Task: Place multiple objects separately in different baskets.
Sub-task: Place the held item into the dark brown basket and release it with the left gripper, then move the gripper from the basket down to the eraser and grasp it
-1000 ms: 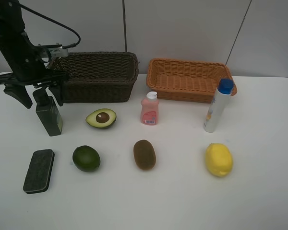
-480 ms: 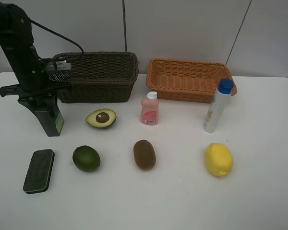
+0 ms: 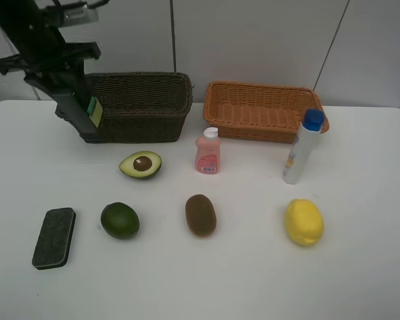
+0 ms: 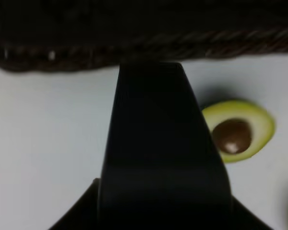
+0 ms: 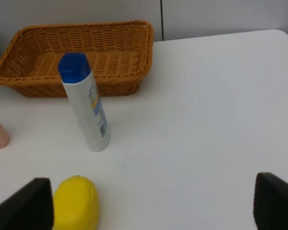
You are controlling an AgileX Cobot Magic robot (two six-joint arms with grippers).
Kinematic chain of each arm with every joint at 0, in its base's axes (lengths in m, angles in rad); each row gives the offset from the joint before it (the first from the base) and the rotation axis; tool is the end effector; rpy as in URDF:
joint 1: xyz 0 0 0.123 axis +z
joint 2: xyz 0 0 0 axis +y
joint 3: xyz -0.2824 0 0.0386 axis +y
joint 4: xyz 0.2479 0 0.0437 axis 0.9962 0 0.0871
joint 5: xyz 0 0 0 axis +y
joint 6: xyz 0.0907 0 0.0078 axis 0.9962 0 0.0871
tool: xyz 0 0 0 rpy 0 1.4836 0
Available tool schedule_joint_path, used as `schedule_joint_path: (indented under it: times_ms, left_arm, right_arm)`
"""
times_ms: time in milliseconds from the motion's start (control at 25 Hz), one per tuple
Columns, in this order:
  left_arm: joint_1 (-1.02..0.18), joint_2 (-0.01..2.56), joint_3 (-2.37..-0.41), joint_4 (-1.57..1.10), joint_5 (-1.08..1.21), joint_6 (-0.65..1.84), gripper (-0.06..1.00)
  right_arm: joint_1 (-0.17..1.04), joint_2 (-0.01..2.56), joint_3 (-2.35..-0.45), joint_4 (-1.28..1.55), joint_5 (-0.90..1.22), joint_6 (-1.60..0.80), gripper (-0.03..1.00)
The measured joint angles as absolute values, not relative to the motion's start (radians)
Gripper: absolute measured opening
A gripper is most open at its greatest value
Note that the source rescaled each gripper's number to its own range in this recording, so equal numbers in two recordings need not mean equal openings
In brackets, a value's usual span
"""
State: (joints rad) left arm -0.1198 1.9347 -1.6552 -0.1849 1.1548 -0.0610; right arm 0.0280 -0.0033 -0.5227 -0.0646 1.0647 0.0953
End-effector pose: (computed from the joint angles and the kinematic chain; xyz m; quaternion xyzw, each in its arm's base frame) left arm 0.4025 -0.0639 0.2594 0.0015 0.9899 -0.0978 0.1027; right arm -0.0082 -0.0054 0.2832 0.0302 0.8465 0.0005 0.5316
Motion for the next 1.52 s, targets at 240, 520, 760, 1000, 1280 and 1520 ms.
schedule_joint_path:
  times_ms: [240,520,760,1000,1280,1520]
  left_arm:
    - [-0.117,2.035,-1.97,-0.186,1.168,-0.059,0.02]
    - [-0.089,2.271,-2.13,-0.138,1.139,-0.061,0.02]
    - [-0.086,2.371,-2.141,-0.076,1.083,-0.061,0.02]
    - [-0.086,2.375,-2.154,-0.061,1.071,-0.108,0.77]
    - [-0.086,2.369,-2.304,-0.071,1.199,-0.145,0.94]
    - [-0.096,2.229,-2.199,-0.153,1.2,-0.133,0.94]
  right_arm:
    - [0.028,-0.003,-0.523,-0.065,1.065,0.095,1.0]
    - [0.028,-0.003,-0.523,-0.065,1.065,0.095,1.0]
    - [0.028,-0.003,-0.523,-0.065,1.065,0.095,1.0]
    - [0.028,-0.003,-0.523,-0.065,1.065,0.095,1.0]
    - [0.028,-0.003,-0.523,-0.065,1.065,0.095,1.0]
    - [0.028,-0.003,-0.523,-0.065,1.065,0.095,1.0]
